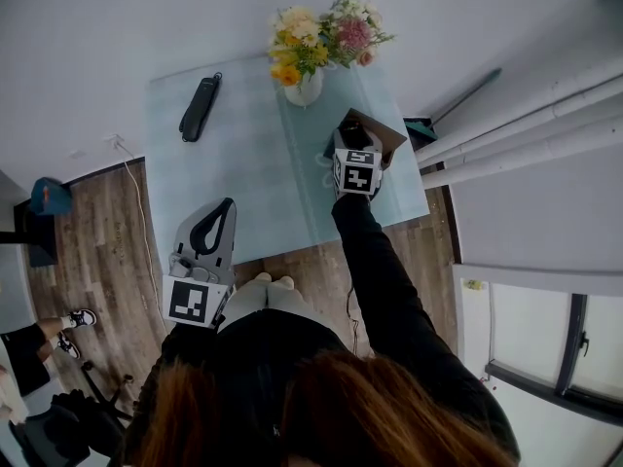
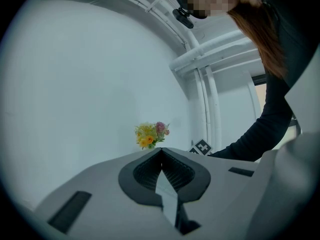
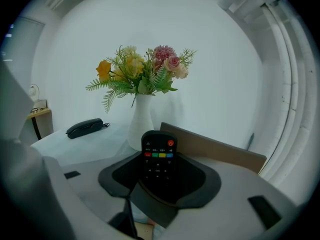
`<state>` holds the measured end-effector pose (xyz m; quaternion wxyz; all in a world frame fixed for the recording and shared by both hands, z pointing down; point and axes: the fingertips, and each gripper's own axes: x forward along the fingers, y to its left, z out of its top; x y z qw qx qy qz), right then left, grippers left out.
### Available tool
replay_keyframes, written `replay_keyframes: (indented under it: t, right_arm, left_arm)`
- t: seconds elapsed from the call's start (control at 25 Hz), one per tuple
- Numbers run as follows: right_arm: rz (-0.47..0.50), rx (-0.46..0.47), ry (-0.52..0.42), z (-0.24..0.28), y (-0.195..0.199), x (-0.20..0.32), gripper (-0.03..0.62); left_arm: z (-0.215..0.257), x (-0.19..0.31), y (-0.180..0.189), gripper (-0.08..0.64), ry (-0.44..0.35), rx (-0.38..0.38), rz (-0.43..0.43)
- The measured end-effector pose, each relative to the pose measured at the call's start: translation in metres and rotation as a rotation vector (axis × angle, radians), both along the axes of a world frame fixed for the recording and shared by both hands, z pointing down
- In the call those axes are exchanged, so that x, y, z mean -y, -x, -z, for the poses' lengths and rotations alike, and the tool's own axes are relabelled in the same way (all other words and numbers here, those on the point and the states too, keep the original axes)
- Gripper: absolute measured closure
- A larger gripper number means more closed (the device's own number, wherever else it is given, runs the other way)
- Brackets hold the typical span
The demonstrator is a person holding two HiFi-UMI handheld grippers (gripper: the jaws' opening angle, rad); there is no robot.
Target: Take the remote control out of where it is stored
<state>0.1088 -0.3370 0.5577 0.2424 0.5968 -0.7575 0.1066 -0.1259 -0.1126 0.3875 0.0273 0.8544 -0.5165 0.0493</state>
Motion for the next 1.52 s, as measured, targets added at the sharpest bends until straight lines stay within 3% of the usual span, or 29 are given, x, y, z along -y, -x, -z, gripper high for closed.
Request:
replay_keyframes:
  t: [0.4,0.8,1.52]
  right_arm:
    - [0.01,-0.025,-0.022,0.0,0.002,-0.001,0.383]
    - [0.049,-0.026,-0.105,0.03,0.009,-0.003,0.387]
    - [0.087,0.132,-0.324,0.14,0.015,-0.056,0.387]
  left_arm:
    - [0.002,-0.003,-0.005,0.555,-0.005,0.001,-0.001]
    - [0.001,-0.003,-0.007,0.555,0.005,0.014,0.0]
    - [0.003,-0.004,-0.023,0.555,-0.026,-0.002,-0.052]
